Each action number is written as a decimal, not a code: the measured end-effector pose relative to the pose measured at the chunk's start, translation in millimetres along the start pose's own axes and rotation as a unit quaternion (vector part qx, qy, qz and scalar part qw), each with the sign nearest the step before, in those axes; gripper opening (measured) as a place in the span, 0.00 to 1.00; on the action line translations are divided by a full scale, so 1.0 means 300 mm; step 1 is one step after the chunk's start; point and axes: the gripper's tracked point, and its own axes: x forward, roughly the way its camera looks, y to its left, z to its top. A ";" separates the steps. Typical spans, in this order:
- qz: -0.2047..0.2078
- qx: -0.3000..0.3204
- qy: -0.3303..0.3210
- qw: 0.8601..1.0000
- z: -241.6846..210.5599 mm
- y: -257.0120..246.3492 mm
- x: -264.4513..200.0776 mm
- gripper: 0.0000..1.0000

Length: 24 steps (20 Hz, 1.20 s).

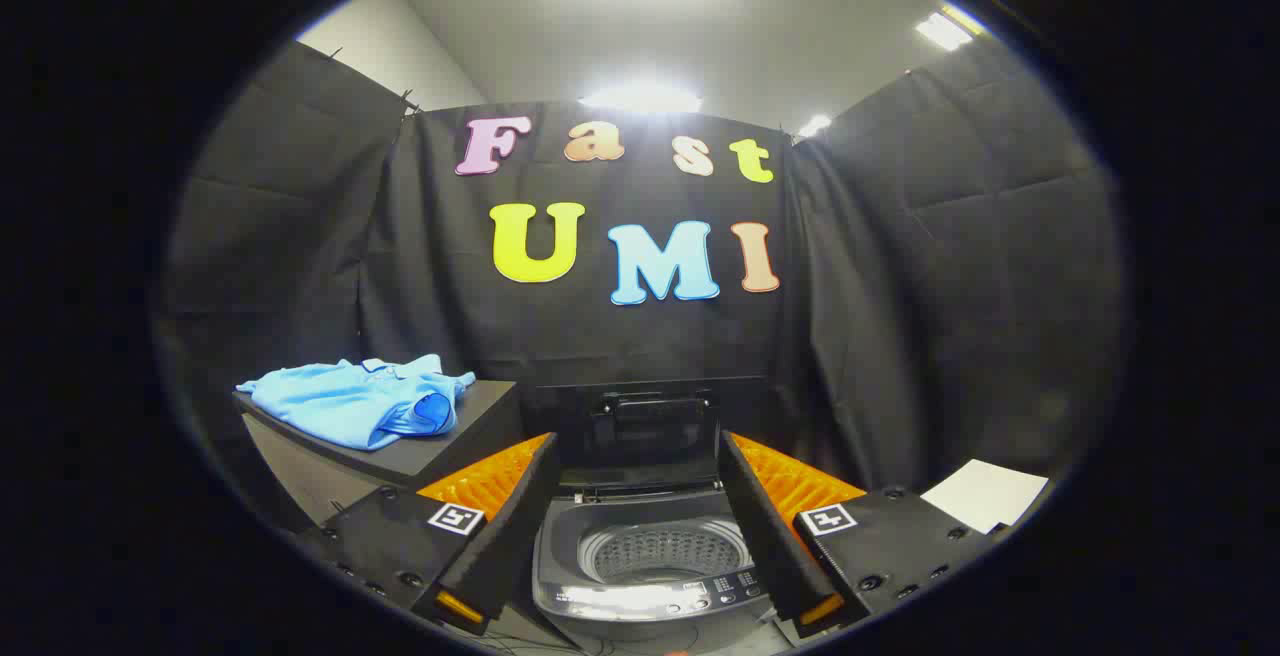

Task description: Put the clothes into the washing machine and then close the washing machine lid.

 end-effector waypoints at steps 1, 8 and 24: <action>0.006 0.002 0.000 1.000 -0.003 0.005 -0.006 0.99; 0.025 0.007 0.002 1.000 0.002 0.003 -0.024 0.99; 0.048 -0.010 0.010 0.999 0.018 0.026 -0.005 0.98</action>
